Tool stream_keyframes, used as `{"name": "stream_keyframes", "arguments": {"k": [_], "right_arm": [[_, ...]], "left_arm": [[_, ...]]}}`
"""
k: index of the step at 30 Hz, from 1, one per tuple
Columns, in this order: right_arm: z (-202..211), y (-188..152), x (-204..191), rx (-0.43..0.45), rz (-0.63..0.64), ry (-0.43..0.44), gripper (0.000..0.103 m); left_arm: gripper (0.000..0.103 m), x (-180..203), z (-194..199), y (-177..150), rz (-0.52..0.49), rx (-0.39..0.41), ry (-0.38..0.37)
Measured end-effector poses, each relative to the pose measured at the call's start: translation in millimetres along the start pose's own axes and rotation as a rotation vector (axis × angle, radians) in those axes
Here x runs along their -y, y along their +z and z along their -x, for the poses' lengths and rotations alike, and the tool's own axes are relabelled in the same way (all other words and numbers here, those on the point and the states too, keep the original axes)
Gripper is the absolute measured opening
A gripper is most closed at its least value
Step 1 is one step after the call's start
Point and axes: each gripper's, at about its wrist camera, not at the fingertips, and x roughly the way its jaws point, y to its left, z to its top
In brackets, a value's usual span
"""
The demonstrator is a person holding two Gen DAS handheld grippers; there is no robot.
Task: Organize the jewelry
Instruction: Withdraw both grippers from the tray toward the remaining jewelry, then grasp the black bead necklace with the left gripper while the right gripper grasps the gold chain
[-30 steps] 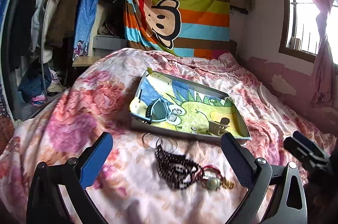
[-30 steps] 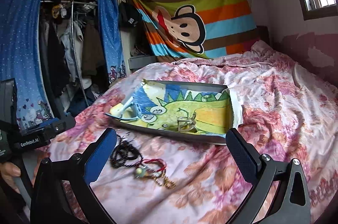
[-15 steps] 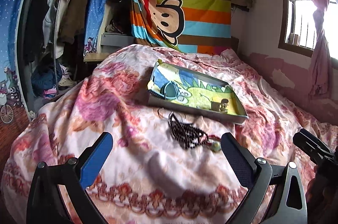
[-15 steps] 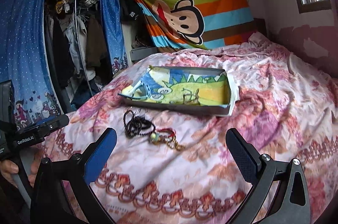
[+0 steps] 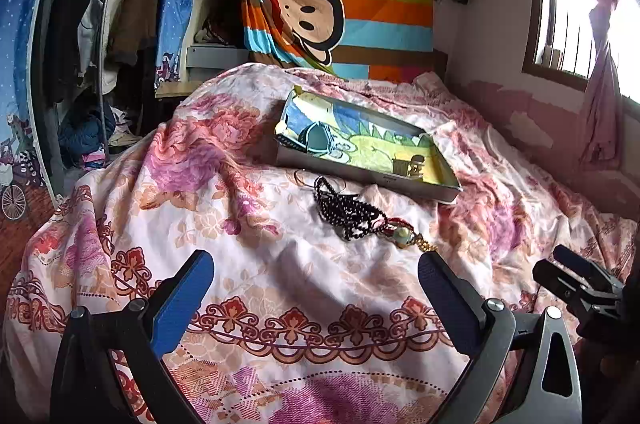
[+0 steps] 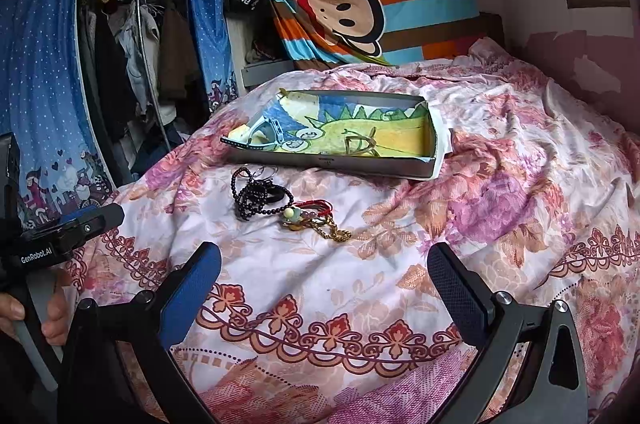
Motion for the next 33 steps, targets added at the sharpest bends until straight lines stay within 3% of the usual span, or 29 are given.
{"name": "stream_keyframes", "arguments": {"k": [10,16,24,33], "right_arm": [[-19.8,15.6,6.8,-0.064,0.014,0.021,0.101],[-40.5,27.5,13.6,-0.114,0.08,-0.028,0.101],[-81.2,30.7,13.8,-0.235,0.208,0.017,0.101],[-120.9,32.0,6.3,-0.285,0.288,0.058,0.101]], "left_arm": [[0.103,-5.5,-11.9,5.1,0.03,-0.031,-0.018],[0.103,-5.7,-35.5,19.1,0.046,-0.056,-0.053],[0.103,0.6,-83.9,29.6,0.03,-0.144,-0.098],[0.102,4.6,-130.8,33.8,0.012,-0.248,-0.15]]}}
